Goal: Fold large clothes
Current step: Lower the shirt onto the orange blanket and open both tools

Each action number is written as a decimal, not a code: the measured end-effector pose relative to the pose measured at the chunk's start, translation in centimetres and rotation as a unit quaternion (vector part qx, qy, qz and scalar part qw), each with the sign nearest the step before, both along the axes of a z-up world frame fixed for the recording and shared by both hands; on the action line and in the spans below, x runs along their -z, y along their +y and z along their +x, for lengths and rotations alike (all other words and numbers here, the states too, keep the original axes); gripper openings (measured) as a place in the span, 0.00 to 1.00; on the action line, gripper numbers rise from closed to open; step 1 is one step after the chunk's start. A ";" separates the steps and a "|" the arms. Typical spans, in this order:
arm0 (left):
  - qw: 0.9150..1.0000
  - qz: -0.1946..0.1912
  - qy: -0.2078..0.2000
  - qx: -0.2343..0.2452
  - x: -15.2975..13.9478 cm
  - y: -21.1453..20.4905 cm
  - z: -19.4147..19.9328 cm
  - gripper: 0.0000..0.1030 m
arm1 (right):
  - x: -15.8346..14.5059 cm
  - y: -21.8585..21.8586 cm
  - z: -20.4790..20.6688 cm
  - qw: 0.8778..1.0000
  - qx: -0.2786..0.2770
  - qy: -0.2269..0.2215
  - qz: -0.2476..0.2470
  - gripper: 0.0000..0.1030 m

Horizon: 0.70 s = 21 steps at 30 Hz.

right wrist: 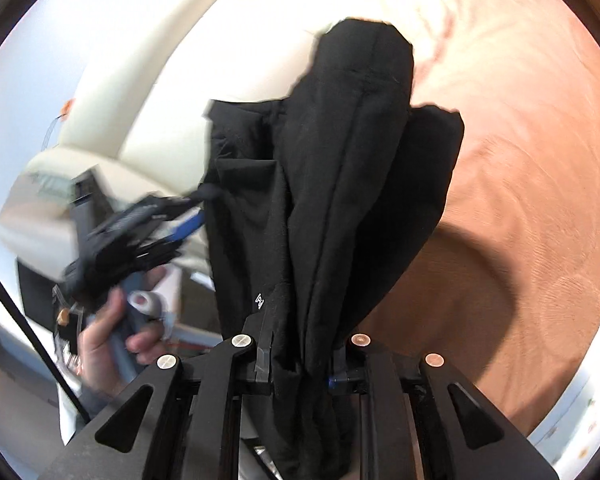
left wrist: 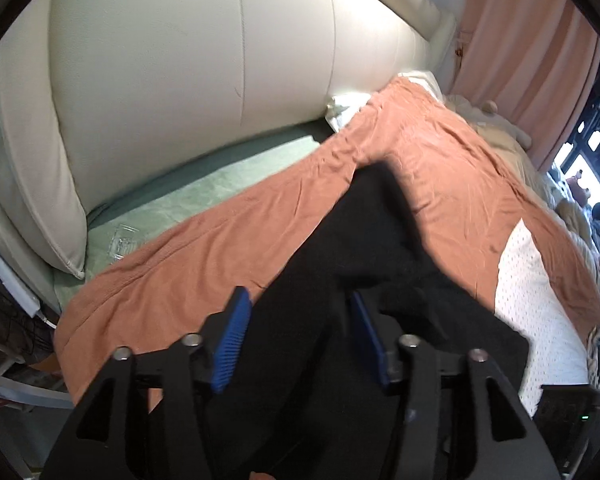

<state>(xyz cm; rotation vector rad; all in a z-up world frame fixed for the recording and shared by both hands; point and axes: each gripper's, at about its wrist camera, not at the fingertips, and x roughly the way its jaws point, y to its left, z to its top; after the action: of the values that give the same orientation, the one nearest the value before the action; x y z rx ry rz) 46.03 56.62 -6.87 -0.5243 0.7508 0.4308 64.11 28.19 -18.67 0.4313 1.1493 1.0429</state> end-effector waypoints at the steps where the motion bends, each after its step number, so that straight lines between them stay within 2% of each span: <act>1: 1.000 -0.012 -0.006 0.003 0.3 0.1 -0.5 0.71 | 1.2 -0.3 0.6 1.000 0.001 0.015 -0.012 0.18; 2: 1.000 -0.017 -0.006 0.005 0.5 0.0 -1.0 0.79 | 2.3 -0.6 1.0 0.999 0.004 0.032 -0.031 0.27; 3: 1.000 -0.015 -0.003 0.004 1.0 -0.1 -1.8 0.79 | 3.1 -1.1 1.5 0.998 0.011 0.043 -0.049 0.42; 4: 1.000 -0.009 0.001 -0.001 1.4 -0.2 -2.7 0.79 | 4.0 -1.8 1.7 0.997 0.014 0.056 -0.060 0.45; 8: 1.000 -0.008 -0.008 -0.015 2.9 -0.8 -7.2 0.79 | 5.3 -4.1 0.7 0.996 0.000 0.086 -0.035 0.45; 14: 0.998 -0.049 -0.033 -0.034 5.7 -1.9 -13.4 0.79 | 4.9 -6.2 -2.1 0.995 -0.035 0.089 -0.010 0.45; 19: 0.994 -0.082 -0.049 -0.048 8.1 -3.7 -16.7 0.79 | 5.3 -6.1 -4.3 0.994 -0.058 0.087 -0.015 0.45; 21: 0.995 -0.084 -0.040 -0.048 8.9 -4.6 -17.0 0.79 | 5.5 -5.6 -5.8 0.995 -0.060 0.082 -0.022 0.43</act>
<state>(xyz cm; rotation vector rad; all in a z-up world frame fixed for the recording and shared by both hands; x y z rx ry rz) 29.07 51.97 -15.81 -0.7335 0.6902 0.4357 58.31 22.55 -24.17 0.4222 1.3556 1.1002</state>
